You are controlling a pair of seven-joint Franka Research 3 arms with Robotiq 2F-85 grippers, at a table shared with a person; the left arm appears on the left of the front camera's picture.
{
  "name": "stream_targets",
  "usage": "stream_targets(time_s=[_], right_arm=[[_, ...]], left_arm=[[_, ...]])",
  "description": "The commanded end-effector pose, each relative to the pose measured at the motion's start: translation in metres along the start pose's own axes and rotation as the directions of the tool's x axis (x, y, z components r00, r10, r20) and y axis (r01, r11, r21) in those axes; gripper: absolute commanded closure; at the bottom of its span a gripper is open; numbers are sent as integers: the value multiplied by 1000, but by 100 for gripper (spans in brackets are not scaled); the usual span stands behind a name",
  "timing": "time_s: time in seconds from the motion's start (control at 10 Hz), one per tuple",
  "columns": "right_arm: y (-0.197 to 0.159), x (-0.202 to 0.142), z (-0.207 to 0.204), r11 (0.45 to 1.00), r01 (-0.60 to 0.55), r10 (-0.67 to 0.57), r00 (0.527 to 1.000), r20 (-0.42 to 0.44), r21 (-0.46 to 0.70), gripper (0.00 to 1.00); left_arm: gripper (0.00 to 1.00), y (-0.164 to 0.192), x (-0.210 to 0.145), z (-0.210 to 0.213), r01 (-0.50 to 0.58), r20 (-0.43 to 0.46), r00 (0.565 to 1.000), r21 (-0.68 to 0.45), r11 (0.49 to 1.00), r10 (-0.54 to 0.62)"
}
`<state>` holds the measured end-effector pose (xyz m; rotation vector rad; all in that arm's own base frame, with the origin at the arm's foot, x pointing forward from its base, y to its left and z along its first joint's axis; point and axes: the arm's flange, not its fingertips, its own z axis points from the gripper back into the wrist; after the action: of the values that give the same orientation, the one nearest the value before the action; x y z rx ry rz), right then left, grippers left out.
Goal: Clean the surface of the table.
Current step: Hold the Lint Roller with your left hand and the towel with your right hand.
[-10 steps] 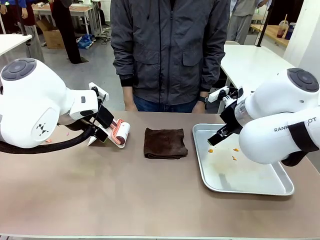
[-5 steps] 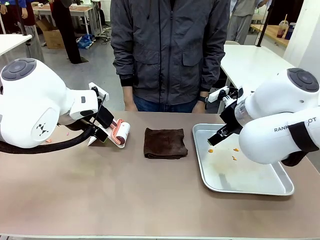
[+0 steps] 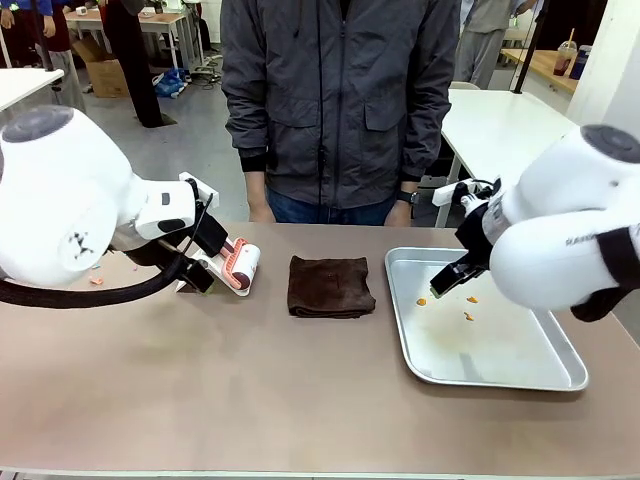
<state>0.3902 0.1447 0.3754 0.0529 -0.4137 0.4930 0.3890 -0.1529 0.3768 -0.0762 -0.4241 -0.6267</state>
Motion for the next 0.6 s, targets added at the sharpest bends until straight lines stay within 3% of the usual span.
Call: stream_targets(time_s=[0.0, 0.2, 0.3, 0.5], right_arm=[[-9, 4, 45, 971, 215, -211, 976, -45, 101, 0], [-30, -6, 74, 899, 338, -325, 941, -94, 279, 0], [-44, -15, 85, 836, 371, -349, 928, -130, 404, 0], [-75, -43, 106, 688, 465, -465, 872, -154, 557, 0]], left_arm=[[0, 21, -19, 49, -11, -39, 999, -119, 993, 6], [0, 39, -45, 90, -64, 62, 995, -196, 978, 78], [0, 55, -61, 107, -83, 85, 991, -214, 973, 103], [0, 97, -99, 141, -83, 204, 963, -390, 917, 173]])
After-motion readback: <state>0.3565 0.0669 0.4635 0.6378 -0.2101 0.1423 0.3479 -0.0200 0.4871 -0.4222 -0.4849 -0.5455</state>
